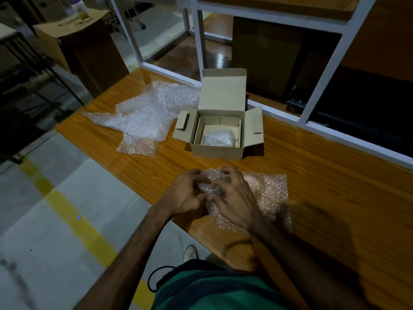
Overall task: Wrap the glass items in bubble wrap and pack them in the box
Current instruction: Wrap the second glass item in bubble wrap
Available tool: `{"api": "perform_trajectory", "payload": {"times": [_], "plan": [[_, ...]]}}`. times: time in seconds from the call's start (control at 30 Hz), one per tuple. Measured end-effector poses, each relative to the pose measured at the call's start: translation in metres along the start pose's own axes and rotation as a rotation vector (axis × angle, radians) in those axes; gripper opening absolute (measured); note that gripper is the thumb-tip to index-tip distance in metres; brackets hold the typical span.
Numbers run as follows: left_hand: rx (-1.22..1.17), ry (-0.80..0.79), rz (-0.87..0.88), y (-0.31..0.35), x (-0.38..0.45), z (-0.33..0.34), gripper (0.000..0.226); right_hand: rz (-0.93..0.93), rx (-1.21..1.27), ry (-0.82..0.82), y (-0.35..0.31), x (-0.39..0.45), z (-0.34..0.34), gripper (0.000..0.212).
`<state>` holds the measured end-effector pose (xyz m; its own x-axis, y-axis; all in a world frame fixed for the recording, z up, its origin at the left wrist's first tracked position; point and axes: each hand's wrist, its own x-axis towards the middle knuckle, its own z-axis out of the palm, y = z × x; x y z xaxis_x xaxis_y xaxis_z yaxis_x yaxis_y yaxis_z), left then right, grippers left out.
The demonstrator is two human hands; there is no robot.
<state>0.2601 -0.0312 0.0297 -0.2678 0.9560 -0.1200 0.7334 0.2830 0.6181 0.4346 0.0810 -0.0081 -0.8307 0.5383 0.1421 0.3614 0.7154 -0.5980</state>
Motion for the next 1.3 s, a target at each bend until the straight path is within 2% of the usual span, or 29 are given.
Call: {"api": "perform_trajectory", "payload": {"times": [0.1,0.17,0.23,0.3,0.4,0.47,0.53,0.6,0.67,0.73,0.87,0.97,1.1,1.2,1.3], "plan": [[0.069,0.017,0.054,0.001,0.003,-0.003,0.037,0.041,0.276,-0.023,0.006,-0.004,-0.006,0.032],[0.111,0.017,0.048,0.001,0.004,-0.004,0.035,0.156,0.345,0.056,0.020,-0.007,-0.011,0.039],[0.130,0.028,0.037,0.002,0.003,-0.002,0.036,0.297,0.097,0.085,0.047,-0.006,-0.017,0.051],[0.137,0.034,0.027,0.003,0.002,-0.001,0.039,0.403,-0.261,-0.013,0.070,-0.005,-0.027,0.069],[0.155,0.034,0.005,0.006,0.001,0.001,0.041,0.379,-0.393,-0.092,0.085,-0.003,-0.036,0.082],[0.155,0.040,0.000,0.008,0.002,0.002,0.040,0.352,-0.416,-0.109,0.085,0.002,-0.040,0.068],[0.155,0.047,0.010,0.009,0.002,0.003,0.040,0.377,-0.407,-0.158,0.079,0.008,-0.046,0.041],[0.154,0.043,0.010,0.007,0.003,0.003,0.039,0.412,-0.392,-0.216,0.074,0.013,-0.053,0.032],[0.149,0.038,0.003,0.006,0.003,0.002,0.040,0.487,-0.188,-0.237,0.070,0.016,-0.060,0.029],[0.148,0.040,-0.008,0.006,0.003,0.003,0.040,0.576,0.137,-0.243,0.061,0.018,-0.069,0.026],[0.163,0.031,-0.029,0.010,0.003,0.002,0.040,0.623,0.589,-0.317,0.043,0.024,-0.091,0.015],[0.179,0.035,-0.011,0.011,0.004,0.002,0.040,0.678,0.861,-0.266,0.033,0.031,-0.092,0.007],[0.178,0.034,0.022,0.004,0.003,0.005,0.039,0.704,1.066,-0.212,0.019,0.040,-0.082,0.018],[0.188,0.021,0.067,-0.001,0.004,0.005,0.043,0.658,1.046,-0.195,0.004,0.046,-0.082,0.029],[0.166,-0.002,0.108,-0.003,0.005,0.005,0.054,0.606,1.027,-0.169,-0.004,0.050,-0.082,0.031]]}}
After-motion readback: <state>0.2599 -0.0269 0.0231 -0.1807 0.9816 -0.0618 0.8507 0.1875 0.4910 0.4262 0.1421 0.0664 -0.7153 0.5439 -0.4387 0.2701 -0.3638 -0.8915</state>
